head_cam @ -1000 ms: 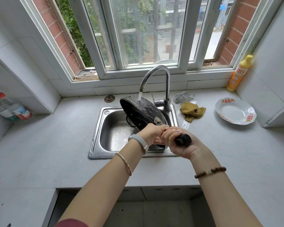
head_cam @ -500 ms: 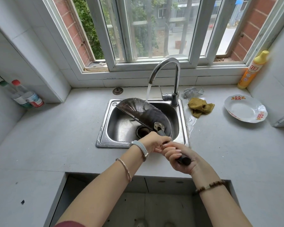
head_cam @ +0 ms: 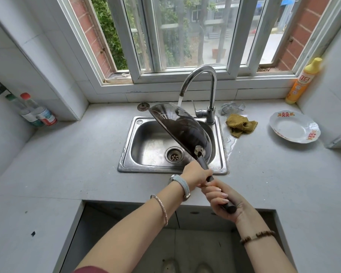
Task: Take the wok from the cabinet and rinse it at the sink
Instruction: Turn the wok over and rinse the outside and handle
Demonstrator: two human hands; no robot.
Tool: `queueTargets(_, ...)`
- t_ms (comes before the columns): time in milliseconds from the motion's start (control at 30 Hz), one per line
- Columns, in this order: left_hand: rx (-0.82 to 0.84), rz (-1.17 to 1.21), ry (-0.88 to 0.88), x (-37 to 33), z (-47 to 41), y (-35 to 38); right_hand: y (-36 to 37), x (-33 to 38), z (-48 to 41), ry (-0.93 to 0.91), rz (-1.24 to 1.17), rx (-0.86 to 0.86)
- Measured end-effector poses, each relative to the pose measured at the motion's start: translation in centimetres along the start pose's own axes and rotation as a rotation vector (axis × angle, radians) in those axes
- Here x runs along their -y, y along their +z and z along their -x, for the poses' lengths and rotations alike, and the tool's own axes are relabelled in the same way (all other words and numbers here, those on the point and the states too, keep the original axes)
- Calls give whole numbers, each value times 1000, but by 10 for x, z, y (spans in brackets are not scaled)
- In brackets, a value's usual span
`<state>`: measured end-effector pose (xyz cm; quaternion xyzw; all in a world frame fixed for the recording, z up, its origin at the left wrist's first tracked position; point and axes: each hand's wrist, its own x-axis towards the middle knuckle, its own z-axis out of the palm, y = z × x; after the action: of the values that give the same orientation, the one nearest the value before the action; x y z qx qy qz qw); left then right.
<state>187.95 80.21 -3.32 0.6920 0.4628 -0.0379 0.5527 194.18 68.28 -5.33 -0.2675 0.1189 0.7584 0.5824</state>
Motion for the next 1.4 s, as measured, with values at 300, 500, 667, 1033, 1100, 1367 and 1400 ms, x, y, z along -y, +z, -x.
queueTargets(300,-45,-218,49,-10,7,9,-15,0,3,74,-175,115)
queueTargets(500,-61,-352,91,-14,10,13,-19,1,7,82,-207,177)
queueTargets(667,-63,-339,78,-15,11,18,-20,2,11,84,-195,214)
queueTargets(1033,-67,-205,51,-8,9,15,-16,2,10,51,-171,112)
queueTargets(1100,-58,-139,21,-2,8,12,-10,0,11,52,-136,85)
queueTargets(1367,-12,180,-100,26,6,-2,13,-10,1,86,46,-55)
queueTargets(1400,-10,198,-111,29,6,-3,16,-11,0,91,71,-84)
